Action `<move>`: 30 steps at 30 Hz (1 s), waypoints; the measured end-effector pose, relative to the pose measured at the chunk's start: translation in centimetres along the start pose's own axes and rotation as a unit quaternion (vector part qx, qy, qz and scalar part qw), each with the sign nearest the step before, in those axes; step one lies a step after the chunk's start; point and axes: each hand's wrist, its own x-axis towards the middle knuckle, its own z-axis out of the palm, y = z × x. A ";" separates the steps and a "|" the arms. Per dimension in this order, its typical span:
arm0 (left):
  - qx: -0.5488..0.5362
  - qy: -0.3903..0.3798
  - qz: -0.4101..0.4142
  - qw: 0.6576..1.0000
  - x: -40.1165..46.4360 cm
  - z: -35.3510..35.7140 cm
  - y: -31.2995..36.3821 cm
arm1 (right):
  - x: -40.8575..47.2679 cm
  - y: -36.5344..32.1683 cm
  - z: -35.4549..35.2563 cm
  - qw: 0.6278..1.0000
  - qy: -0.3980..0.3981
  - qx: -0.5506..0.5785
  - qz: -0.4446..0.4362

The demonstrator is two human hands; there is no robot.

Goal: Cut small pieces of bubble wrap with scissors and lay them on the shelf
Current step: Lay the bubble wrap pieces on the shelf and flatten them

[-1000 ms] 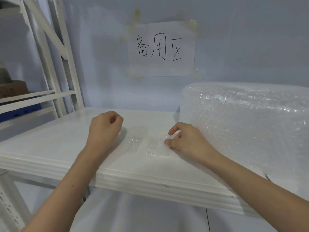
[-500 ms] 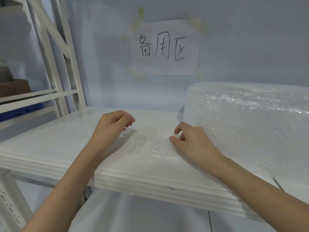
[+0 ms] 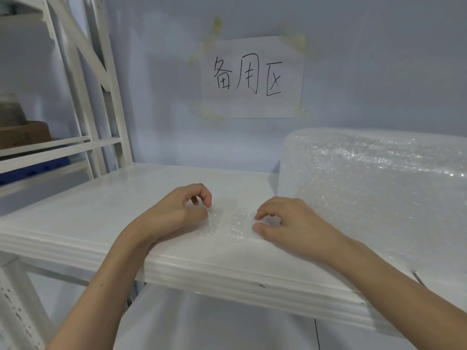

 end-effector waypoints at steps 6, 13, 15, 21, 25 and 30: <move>0.032 -0.060 0.003 0.998 0.4 0.1 -0.5 | 0.1 0.0 0.4 0.999 -0.014 0.036 0.006; 0.041 -0.082 -0.011 0.996 0.3 0.0 -0.2 | 0.3 -0.8 1.4 0.999 -0.018 0.046 0.002; 0.034 -0.087 -0.013 0.996 0.4 0.0 -0.2 | 0.3 -1.0 1.5 0.999 -0.020 0.039 0.004; -0.015 -0.001 0.007 1.000 0.4 0.0 -0.5 | 0.2 -1.4 0.9 1.000 -0.002 0.015 0.000; -0.020 -0.007 0.024 0.999 0.4 0.1 -0.4 | 0.1 -1.5 -0.1 1.000 0.021 -0.008 -0.013; -0.015 -0.043 0.015 0.999 0.4 0.2 -0.4 | 0.2 -1.4 -0.4 0.998 -0.029 -0.043 -0.021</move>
